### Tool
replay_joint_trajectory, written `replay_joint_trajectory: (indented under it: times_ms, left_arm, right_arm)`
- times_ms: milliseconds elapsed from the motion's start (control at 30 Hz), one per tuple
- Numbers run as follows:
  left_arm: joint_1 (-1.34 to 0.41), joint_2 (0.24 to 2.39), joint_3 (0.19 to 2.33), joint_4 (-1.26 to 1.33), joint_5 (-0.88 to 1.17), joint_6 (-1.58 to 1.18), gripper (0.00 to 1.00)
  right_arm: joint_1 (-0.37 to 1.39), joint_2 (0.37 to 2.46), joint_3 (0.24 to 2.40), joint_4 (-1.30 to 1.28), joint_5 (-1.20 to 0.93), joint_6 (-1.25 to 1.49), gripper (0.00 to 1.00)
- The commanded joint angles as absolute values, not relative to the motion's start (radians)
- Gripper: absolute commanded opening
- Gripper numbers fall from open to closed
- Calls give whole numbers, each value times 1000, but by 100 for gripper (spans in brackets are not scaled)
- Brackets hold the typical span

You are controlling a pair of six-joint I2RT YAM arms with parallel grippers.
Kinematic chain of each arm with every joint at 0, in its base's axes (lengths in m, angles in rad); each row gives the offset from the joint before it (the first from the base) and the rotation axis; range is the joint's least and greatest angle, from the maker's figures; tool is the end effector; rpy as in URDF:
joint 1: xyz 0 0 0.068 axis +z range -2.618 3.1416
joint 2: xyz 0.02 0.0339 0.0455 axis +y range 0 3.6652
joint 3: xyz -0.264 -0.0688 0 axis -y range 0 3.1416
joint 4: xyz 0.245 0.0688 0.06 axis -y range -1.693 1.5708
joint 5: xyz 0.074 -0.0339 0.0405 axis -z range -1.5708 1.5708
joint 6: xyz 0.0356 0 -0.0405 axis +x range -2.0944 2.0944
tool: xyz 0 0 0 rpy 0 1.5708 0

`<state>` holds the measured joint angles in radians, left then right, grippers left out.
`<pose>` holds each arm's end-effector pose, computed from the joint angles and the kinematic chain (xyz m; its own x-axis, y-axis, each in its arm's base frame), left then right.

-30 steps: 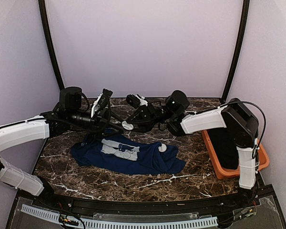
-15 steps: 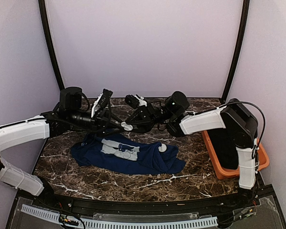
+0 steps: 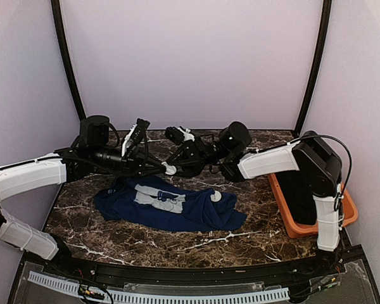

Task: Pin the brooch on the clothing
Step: Pass from the right arm to the left, then pass from the left arm to the right

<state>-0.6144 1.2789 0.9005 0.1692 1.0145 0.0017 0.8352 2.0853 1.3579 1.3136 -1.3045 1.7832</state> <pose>0.2152 -0.1888 0.3123 -0.1680 0.1196 -0.9785 0.9835 -0.0476 -0.1747 0.2713 0.3509 0.2713 -0.7962 -0.4963 -0.3461 -0.2080 -0.3126 0.9268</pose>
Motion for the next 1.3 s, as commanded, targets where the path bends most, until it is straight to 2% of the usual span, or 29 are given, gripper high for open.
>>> replay_joint_trajectory:
  times_ms: [0,100,200,267,333,400,467,567,767,900,1267]
  left_arm:
    - [-626,1277,912,147,1039,-31,1]
    - [-626,1271,915,139,1037,-27,1]
    - [-626,1266,925,107,1034,-12,1]
    - [-626,1268,940,72,1025,8,1]
    - [-626,1272,953,38,1017,31,1]
    - [-626,1278,965,11,1007,46,1]
    - [-626,1285,977,-25,998,58,1]
    - [-626,1298,992,-60,987,73,1]
    - [-626,1330,1023,-124,983,95,1]
    - [-626,1349,1034,-150,978,102,1]
    - [-626,1388,1047,-176,968,110,1]
  right_arm:
    - [839,2111,1386,1331,-1289,1746,30]
    - [830,2089,1373,1235,-1312,1651,44]
    - [805,2044,1347,1012,-1322,1465,55]
    - [778,1997,1337,782,-1307,1269,60]
    - [753,1941,1360,445,-1255,992,64]
    - [746,1890,1435,63,-1129,652,68]
    - [748,1845,1484,-148,-981,439,72]
    - [745,1792,1496,-252,-896,289,72]
    - [755,1713,1474,-357,-803,32,65]
    - [769,1718,1500,-419,-815,-46,59]
    - [834,1783,1587,-480,-861,-97,54]
